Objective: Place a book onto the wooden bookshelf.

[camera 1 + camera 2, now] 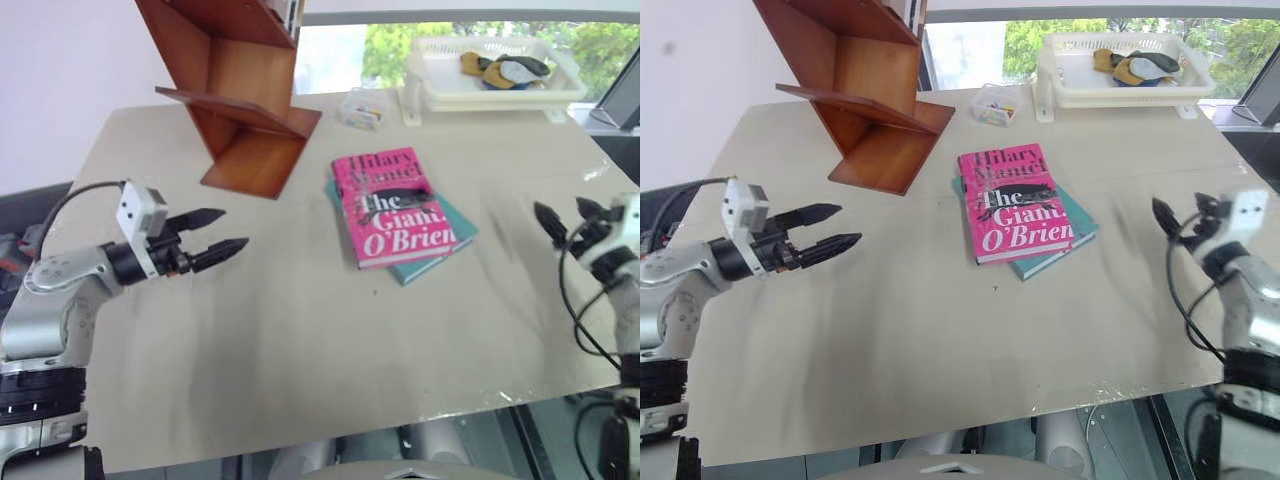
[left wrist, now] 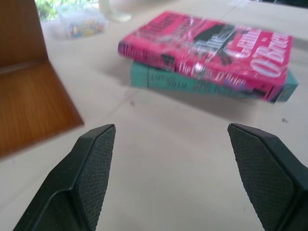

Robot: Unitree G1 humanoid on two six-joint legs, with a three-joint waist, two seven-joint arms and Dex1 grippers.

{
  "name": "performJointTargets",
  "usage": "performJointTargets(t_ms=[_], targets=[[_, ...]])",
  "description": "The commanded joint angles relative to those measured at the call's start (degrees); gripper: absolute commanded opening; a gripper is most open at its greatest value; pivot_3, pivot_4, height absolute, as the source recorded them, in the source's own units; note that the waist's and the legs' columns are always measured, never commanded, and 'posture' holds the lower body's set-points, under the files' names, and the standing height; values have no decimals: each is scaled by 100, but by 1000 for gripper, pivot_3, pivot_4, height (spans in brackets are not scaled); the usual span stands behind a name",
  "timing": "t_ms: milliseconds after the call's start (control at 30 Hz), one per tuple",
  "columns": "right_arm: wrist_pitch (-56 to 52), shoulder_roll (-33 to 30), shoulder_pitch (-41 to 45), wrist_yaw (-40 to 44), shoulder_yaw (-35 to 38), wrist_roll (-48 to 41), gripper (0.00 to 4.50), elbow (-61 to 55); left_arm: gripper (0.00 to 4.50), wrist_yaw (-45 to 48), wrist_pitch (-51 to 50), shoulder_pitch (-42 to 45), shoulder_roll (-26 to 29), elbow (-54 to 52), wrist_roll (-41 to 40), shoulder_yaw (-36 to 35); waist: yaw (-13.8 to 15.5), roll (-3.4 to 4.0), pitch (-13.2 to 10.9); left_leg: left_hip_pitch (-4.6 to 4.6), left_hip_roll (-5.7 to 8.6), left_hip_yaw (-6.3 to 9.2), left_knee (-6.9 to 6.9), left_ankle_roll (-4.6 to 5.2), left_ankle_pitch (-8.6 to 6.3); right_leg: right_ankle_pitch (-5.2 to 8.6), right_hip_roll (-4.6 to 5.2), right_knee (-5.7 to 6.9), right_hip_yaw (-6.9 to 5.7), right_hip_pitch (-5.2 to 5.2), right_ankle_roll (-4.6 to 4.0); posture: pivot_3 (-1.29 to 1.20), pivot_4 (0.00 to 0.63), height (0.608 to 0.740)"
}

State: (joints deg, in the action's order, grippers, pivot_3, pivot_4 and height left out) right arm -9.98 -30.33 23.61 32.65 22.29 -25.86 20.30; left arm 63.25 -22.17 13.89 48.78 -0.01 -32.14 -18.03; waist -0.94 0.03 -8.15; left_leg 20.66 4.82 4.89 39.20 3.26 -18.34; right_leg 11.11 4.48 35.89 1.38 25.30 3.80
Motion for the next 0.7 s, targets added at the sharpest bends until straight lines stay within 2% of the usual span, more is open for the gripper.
performJointTargets(t_ms=[33, 333, 533, 700], targets=[[-111, 255, 429, -76, -74, -130, 4500, 174, 3916, 166, -15, 35, 194, -271, -216, -268, 2, -1, 0, 4, 0, 2, 0, 0, 0, 0, 0, 0, -2, 2, 0, 0, 150, 740], [191, 588, 1537, 465, -305, 76, 4500, 2119, 3916, 592, -205, -442, 603, -760, -392, -509, -53, 1, -2, 15, 2, -2, -4, 0, 0, 0, -20, -1, -2, 15, -1, 0, 150, 740], [469, 763, 2265, 820, -143, 14, 4500, 3495, 3916, 555, -259, -735, 620, -976, -438, -688, -167, 4, -4, 13, -1, -5, -5, -1, 0, 0, -24, 1, 5, 16, -1, 0, 150, 740], [516, 933, 2806, 1285, -32, -77, 4500, 4058, 3916, 489, -258, -794, 632, -1007, -440, -773, -191, 6, -5, 14, -3, -9, -10, -1, 0, -1, -26, 0, 11, 22, -2, 0, 150, 740]])
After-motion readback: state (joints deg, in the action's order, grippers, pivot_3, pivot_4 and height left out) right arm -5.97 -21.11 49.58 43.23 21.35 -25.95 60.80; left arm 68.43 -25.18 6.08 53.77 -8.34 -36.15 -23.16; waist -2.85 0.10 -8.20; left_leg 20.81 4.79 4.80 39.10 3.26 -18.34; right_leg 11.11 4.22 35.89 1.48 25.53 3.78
